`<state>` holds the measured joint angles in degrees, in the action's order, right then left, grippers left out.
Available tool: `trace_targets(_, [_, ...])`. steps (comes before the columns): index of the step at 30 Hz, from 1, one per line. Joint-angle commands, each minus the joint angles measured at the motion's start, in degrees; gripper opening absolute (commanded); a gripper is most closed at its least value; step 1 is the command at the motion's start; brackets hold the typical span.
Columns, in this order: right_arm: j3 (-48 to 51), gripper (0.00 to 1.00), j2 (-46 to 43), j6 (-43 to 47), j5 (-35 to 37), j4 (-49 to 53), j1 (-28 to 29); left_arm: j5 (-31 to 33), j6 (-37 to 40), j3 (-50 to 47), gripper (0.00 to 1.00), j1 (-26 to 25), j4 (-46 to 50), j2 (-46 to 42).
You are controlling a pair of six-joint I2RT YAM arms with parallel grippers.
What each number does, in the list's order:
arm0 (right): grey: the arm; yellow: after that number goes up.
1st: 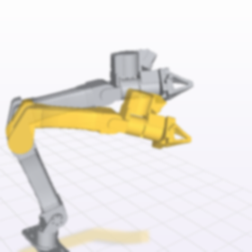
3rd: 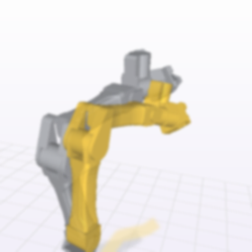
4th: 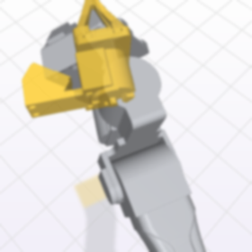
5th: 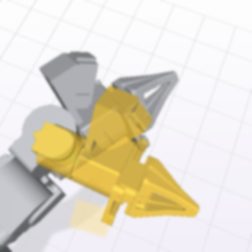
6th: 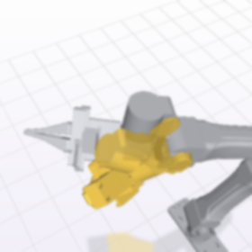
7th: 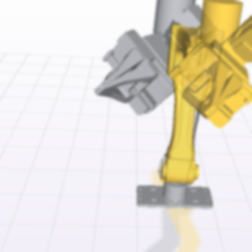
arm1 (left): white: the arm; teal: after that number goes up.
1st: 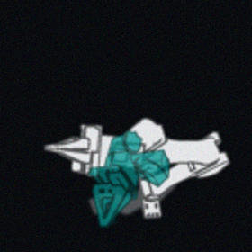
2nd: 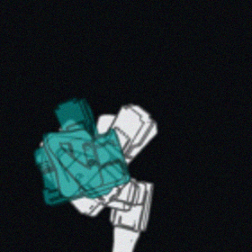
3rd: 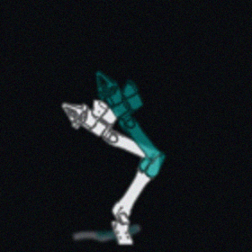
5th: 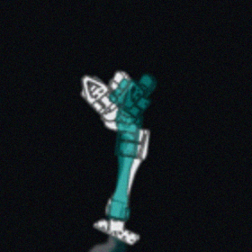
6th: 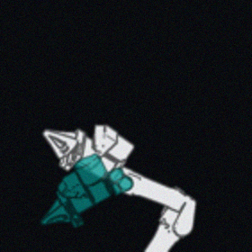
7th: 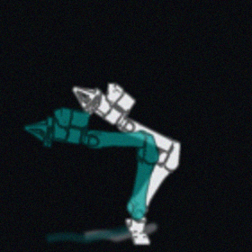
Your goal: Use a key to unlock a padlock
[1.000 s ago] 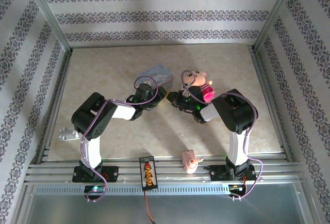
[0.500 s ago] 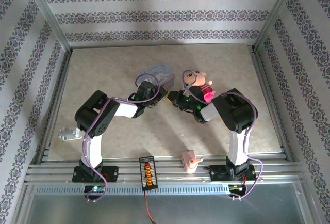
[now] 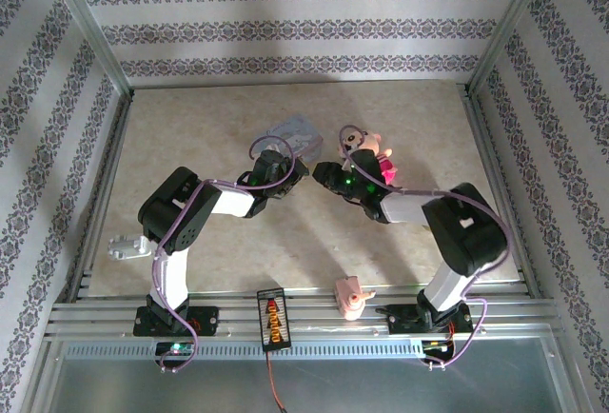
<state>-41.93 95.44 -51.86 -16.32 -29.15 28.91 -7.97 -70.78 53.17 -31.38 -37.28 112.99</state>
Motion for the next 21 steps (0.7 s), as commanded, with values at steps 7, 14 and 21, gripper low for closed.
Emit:
trace_targets(7, [-9.9, 0.32, -5.4, 27.8, 24.6, 30.7, 9.3, -0.4, -3.9, 4.6, 0.06, 0.6, 11.4, -3.7])
trace_targets(14, [-7.7, 0.35, -5.4, 42.8, 35.2, 26.9, 15.7, -5.3, -9.5, 8.2, 0.06, 0.6, 28.3, -6.1])
trace_targets(21, [-0.5, 0.38, -7.4, 47.9, 33.9, 17.3, 16.0, -8.9, -12.7, 8.9, 0.04, 0.5, 38.9, -7.8])
